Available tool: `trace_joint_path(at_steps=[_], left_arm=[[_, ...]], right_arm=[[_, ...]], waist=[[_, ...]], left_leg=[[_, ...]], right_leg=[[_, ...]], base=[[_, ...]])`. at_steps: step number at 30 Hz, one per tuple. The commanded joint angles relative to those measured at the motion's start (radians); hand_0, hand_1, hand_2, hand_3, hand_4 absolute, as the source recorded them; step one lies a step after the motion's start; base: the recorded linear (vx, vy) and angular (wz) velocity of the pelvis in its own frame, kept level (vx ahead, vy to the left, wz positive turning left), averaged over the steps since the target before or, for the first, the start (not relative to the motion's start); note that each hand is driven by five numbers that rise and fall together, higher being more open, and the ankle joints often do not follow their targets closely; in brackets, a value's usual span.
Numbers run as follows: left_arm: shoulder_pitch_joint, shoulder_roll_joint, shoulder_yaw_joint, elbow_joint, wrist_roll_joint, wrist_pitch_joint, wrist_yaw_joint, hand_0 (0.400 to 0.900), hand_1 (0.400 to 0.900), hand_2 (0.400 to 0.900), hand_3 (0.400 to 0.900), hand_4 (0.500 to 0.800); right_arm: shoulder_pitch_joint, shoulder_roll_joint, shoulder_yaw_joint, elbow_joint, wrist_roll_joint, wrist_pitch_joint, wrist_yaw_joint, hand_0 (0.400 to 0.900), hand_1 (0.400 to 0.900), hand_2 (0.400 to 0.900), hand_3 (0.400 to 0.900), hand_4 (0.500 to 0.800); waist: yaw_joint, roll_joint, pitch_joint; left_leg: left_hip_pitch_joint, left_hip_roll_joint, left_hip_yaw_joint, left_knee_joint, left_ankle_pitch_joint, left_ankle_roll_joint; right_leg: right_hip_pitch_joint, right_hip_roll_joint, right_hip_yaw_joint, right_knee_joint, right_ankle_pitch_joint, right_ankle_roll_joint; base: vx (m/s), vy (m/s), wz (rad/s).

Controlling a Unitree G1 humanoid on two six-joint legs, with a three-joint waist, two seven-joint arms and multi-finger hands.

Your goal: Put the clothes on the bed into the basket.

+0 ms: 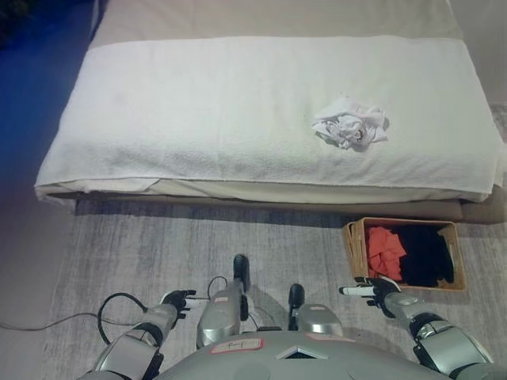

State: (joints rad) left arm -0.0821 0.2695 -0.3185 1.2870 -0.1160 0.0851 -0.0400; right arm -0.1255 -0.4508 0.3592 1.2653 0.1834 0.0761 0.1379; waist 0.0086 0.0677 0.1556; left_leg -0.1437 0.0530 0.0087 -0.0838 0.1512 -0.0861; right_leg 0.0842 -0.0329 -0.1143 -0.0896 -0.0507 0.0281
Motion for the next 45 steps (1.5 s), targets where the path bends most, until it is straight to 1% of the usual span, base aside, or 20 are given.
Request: trace_joint_path(at_steps=[1,4,7,8,11,15,16,17,18,19,21,23,25,27,28,30,34,36,39,45], left_arm=[[-0.021,0.043,0.009,0.0,-0.009,-0.016,0.004,0.9,0.9,0.9,0.9,0.8],[-0.02,0.056,0.014,0.002,-0.009,-0.019,0.006,0.9,0.9,0.9,0.9,0.8],[-0.039,0.075,0.008,-0.004,-0.007,-0.021,0.009,0.9,0.9,0.9,0.9,0.8],[-0.049,0.081,0.008,-0.007,-0.01,-0.022,0.01,0.9,0.9,0.9,0.9,0.8],[-0.056,0.095,0.008,-0.016,-0.014,-0.022,0.01,0.9,0.9,0.9,0.9,0.8],[-0.07,0.122,0.005,-0.019,-0.018,-0.019,0.012,0.9,0.9,0.9,0.9,0.8],[-0.072,0.127,0.006,-0.017,-0.017,-0.016,0.015,0.9,0.9,0.9,0.9,0.8],[-0.072,0.127,0.006,-0.017,-0.017,-0.016,0.015,0.9,0.9,0.9,0.9,0.8],[-0.073,0.133,0.011,-0.012,-0.016,-0.014,0.019,0.9,0.9,0.9,0.9,0.8],[-0.076,0.135,0.014,-0.011,-0.016,-0.016,0.019,0.9,0.9,0.9,0.9,0.8],[-0.084,0.138,0.018,-0.007,-0.022,-0.013,0.022,0.9,0.9,0.9,0.9,0.8],[-0.092,0.133,0.015,-0.003,-0.021,-0.012,0.021,0.9,0.9,0.9,0.9,0.8],[-0.1,0.13,0.013,0.003,-0.019,-0.015,0.021,0.9,0.9,0.9,0.9,0.8],[-0.107,0.129,0.015,0.007,-0.02,-0.018,0.022,0.9,0.9,0.9,0.9,0.8],[-0.109,0.13,0.017,0.009,-0.02,-0.018,0.021,0.9,0.9,0.9,0.9,0.8],[-0.098,0.134,0.03,0.01,-0.021,-0.022,0.016,0.9,0.9,0.9,0.9,0.8],[-0.058,0.121,0.033,0.017,-0.007,-0.027,-0.002,0.9,0.9,0.9,0.9,0.8],[-0.03,0.105,0.019,0.021,0.001,-0.028,-0.012,0.9,0.9,0.9,0.9,0.8],[0.002,0.084,-0.009,-0.002,0.01,-0.034,-0.028,0.9,0.9,0.9,0.9,0.8],[0.002,0.038,-0.054,-0.003,-0.008,-0.036,-0.015,0.9,0.9,0.9,0.9,0.8]], right_arm=[[-0.012,-0.012,0.041,-0.02,-0.015,-0.013,0.013,0.9,0.9,0.9,0.9,0.8],[-0.013,0.0,0.049,-0.015,-0.025,-0.01,0.025,0.9,0.9,0.9,0.9,0.8],[-0.011,0.017,0.046,-0.011,-0.026,-0.009,0.031,0.9,0.9,0.9,0.9,0.8],[-0.008,0.024,0.044,-0.005,-0.028,-0.008,0.035,0.9,0.9,0.9,0.9,0.8],[-0.002,0.044,0.045,0.01,-0.036,-0.002,0.042,0.9,0.9,0.9,0.9,0.8],[-0.012,0.059,0.048,0.001,-0.031,-0.002,0.046,0.9,0.9,0.9,0.9,0.8],[-0.02,0.061,0.054,-0.001,-0.031,0.0,0.047,0.9,0.9,0.9,0.9,0.8],[-0.02,0.061,0.054,-0.001,-0.031,0.0,0.047,0.9,0.9,0.9,0.9,0.8],[-0.026,0.065,0.054,-0.007,-0.03,-0.005,0.04,0.9,0.9,0.9,0.9,0.8],[-0.03,0.066,0.056,-0.012,-0.032,-0.006,0.038,0.9,0.9,0.9,0.9,0.8],[-0.037,0.058,0.058,-0.026,-0.028,-0.005,0.038,0.9,0.9,0.9,0.9,0.8],[-0.058,0.043,0.057,-0.039,-0.028,-0.009,0.029,0.9,0.9,0.9,0.9,0.8],[-0.086,0.025,0.058,-0.065,-0.031,-0.014,0.017,0.9,0.9,0.9,0.9,0.8],[-0.113,0.007,0.057,-0.085,-0.035,-0.013,0.012,0.9,0.9,0.9,0.9,0.8],[-0.141,-0.021,0.051,-0.117,-0.039,-0.016,0.006,0.9,0.9,0.9,0.9,0.8],[-0.188,-0.08,0.047,-0.172,-0.056,-0.019,-0.008,0.9,0.9,0.9,0.9,0.8],[-0.275,-0.197,0.032,-0.236,-0.073,-0.039,-0.035,0.9,0.9,0.9,0.9,0.8],[-0.338,-0.236,0.054,-0.22,-0.088,-0.044,-0.045,0.9,0.9,0.9,0.9,0.8],[-0.44,-0.305,0.1,-0.275,-0.114,-0.053,-0.054,0.9,0.9,0.9,0.9,0.8],[-0.674,-0.334,0.219,-0.282,-0.159,-0.059,-0.099,0.9,0.9,0.9,0.9,0.8]], waist=[[0.028,-0.056,-0.027],[0.04,-0.076,-0.056],[0.041,-0.113,-0.072],[0.042,-0.125,-0.081],[0.042,-0.146,-0.111],[0.029,-0.165,-0.103],[0.025,-0.163,-0.095],[0.024,-0.163,-0.095],[0.023,-0.16,-0.082],[0.025,-0.154,-0.078],[0.021,-0.144,-0.065],[0.024,-0.133,-0.049],[0.018,-0.136,-0.033],[0.015,-0.144,-0.018],[0.013,-0.145,-0.013],[0.012,-0.152,-0.004],[0.015,-0.158,-0.021],[0.017,-0.141,-0.043],[0.013,-0.113,-0.068],[0.009,-0.07,-0.084]], left_leg=[[-0.168,-0.017,-0.041,0.052,0.017,-0.004],[-0.158,-0.02,-0.039,0.084,0.008,0.018],[-0.187,-0.053,-0.006,0.193,-0.04,0.04],[-0.192,-0.066,0.002,0.221,-0.071,0.054],[-0.176,-0.088,0.011,0.224,-0.111,0.075],[-0.122,-0.119,-0.002,0.194,-0.139,0.109],[-0.107,-0.119,-0.011,0.184,-0.141,0.115],[-0.107,-0.119,-0.011,0.184,-0.141,0.115],[-0.069,-0.121,-0.02,0.163,-0.151,0.123],[-0.043,-0.117,-0.022,0.148,-0.156,0.127],[0.014,-0.115,-0.038,0.111,-0.156,0.122],[0.041,-0.104,-0.038,0.105,-0.17,0.112],[0.051,-0.107,-0.045,0.112,-0.184,0.103],[0.065,-0.111,-0.049,0.12,-0.2,0.095],[0.069,-0.11,-0.047,0.125,-0.208,0.089],[0.085,-0.115,-0.049,0.135,-0.224,0.08],[0.115,-0.123,-0.055,0.123,-0.245,0.071],[0.133,-0.104,-0.066,0.109,-0.245,0.06],[0.139,-0.075,-0.079,0.096,-0.24,0.041],[0.14,-0.035,-0.08,0.066,-0.217,0.014]], right_leg=[[0.057,0.058,0.044,0.058,-0.124,-0.01],[0.083,0.026,0.072,0.064,-0.141,0.009],[0.074,-0.018,0.076,0.122,-0.153,0.036],[0.065,-0.034,0.077,0.15,-0.15,0.051],[0.025,-0.054,0.081,0.241,-0.109,0.081],[-0.073,-0.05,0.094,0.486,0.037,0.104],[-0.102,-0.043,0.085,0.543,0.06,0.1],[-0.102,-0.043,0.085,0.543,0.06,0.1],[-0.133,-0.034,0.057,0.618,0.059,0.099],[-0.162,-0.041,0.027,0.621,0.044,0.091],[-0.194,-0.045,-0.013,0.532,-0.031,0.066],[-0.206,-0.082,-0.058,0.415,-0.056,0.058],[-0.224,-0.106,-0.029,0.285,-0.009,0.076],[-0.24,-0.14,-0.002,0.178,0.069,0.103],[-0.262,-0.16,0.002,0.144,0.106,0.115],[-0.271,-0.175,-0.003,0.113,0.155,0.133],[-0.235,-0.172,0.009,0.099,0.169,0.139],[-0.217,-0.158,-0.002,0.099,0.154,0.13],[-0.196,-0.139,-0.013,0.092,0.127,0.114],[-0.179,-0.114,-0.038,0.063,0.101,0.093]], base=[[0.24,0.171,-0.64],[0.27,0.202,-0.46],[0.24,0.249,-0.21],[0.25,0.249,-0.19],[0.25,0.251,-0.01],[0.17,0.235,0.16],[0.08,0.148,0.14],[0.14,0.17,0.18],[0.18,0.164,0.15],[0.26,0.2,0.23],[0.21,0.087,0.2],[0.16,0.0,0.18],[0.11,-0.062,0.21],[0.09,-0.092,0.18],[0.1,-0.123,0.13],[0.12,-0.129,0.13],[0.15,-0.165,0.17],[0.21,-0.198,0.15],[0.16,-0.191,0.19],[0.1,-0.152,0.1]])
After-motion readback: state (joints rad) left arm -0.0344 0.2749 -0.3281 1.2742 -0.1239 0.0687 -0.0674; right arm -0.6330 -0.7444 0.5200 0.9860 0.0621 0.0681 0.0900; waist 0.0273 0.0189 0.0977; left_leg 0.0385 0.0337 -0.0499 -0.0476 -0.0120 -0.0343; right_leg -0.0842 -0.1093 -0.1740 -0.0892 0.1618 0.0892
